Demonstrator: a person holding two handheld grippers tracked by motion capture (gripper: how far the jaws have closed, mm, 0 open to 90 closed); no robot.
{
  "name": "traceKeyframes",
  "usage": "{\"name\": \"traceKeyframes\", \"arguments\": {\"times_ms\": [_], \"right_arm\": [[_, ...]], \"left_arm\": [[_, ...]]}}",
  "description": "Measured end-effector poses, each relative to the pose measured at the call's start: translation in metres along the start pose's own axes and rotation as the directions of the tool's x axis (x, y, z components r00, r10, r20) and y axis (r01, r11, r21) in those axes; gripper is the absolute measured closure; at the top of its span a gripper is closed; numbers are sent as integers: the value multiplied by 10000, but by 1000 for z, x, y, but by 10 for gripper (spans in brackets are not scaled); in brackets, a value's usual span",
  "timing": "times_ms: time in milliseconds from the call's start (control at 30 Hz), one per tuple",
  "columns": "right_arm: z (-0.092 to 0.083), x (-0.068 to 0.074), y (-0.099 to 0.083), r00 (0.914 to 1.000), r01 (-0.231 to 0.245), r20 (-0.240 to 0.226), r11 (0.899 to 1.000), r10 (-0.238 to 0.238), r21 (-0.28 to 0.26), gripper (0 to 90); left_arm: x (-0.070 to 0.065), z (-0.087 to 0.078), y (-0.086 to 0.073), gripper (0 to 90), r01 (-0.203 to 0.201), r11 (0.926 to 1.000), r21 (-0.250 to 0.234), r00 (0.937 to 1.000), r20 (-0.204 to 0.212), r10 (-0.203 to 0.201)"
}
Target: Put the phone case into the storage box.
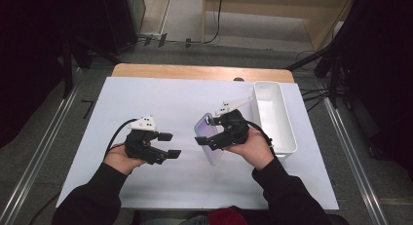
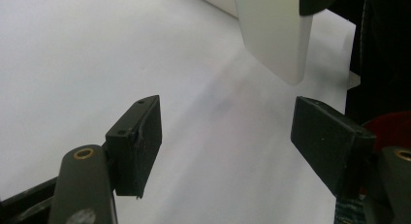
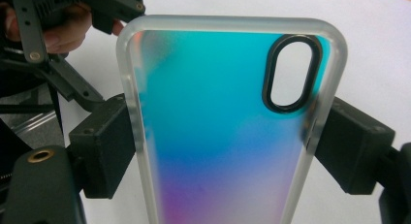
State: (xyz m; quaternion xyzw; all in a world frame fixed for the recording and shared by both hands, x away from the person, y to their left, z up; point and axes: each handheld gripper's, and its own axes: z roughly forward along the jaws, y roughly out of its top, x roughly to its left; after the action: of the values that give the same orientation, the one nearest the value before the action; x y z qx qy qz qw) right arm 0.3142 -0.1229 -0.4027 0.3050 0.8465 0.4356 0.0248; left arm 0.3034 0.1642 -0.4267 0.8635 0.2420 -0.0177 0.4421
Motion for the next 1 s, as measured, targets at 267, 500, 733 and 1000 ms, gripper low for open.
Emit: {"name": "traceKeyframes", "arguments": {"times_ms": [267,500,733,1000], "right_arm": [[-4,-1,1,10000,-20,56,10000,21,-84,147],[-9,-1,1,9999,-33,133,9999,35,-145,147],[-12,-3,2,9998,-22,181,9998,25,-192,147],[-18,-3,3,9992,-128,371,9996,138,-263,147]], "left_arm": [[-3,1,-16,266,227,9996,169,9997,-127,-225],[-4,-4,-30,266,469,9986,242,9987,-233,-463],[-5,-11,-40,266,531,9983,245,9979,-395,-522],[-1,-15,-48,265,753,9968,251,9956,-586,-737]]}}
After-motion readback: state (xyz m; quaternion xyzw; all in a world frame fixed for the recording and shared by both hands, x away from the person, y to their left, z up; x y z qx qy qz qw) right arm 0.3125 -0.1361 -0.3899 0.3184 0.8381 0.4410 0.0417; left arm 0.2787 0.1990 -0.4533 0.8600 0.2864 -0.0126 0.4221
